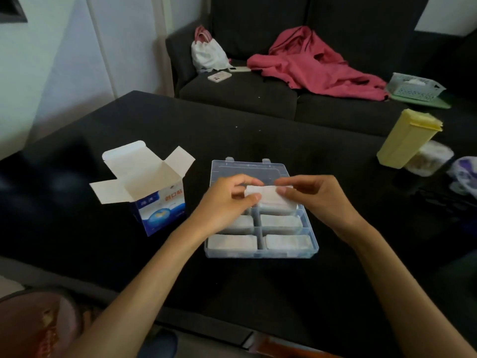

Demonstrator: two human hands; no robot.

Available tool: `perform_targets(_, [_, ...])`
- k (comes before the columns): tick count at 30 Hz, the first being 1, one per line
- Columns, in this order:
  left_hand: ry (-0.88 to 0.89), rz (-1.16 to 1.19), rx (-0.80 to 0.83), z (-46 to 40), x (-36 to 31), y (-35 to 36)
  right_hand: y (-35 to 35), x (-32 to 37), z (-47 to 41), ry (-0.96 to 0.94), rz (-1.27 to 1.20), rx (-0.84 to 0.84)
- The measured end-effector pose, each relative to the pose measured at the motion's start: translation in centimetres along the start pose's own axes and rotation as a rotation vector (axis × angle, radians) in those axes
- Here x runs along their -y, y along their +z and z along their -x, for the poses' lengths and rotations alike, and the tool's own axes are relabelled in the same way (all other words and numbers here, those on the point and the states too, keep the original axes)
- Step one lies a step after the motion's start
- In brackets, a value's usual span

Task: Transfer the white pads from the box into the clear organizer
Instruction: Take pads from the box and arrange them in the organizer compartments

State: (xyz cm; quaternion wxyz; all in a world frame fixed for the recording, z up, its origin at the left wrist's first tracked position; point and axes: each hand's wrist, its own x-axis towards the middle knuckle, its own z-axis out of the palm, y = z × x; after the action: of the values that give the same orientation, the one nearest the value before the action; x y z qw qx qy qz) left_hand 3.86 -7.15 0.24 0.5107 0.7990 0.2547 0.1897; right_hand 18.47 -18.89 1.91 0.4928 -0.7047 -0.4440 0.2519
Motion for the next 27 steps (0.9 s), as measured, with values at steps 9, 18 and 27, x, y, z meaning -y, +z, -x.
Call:
perform_targets(9, [0.000, 0.171, -0.094, -1.5, 0.0, -1.7, 0.6, 0.3, -2.4, -0.095, -0.005, -0.024])
perform_targets(18, [0.010, 0.014, -0.214, -2.6, 1.0, -2.7, 2.0, 0.6, -5.1, -0.030, 0.055, 0.001])
perform_targets(27, [-0.043, -0.103, 0.086, -0.9, 1.8, -2.6, 0.5, -0.5, -2.5, 0.209, 0.035, 0.172])
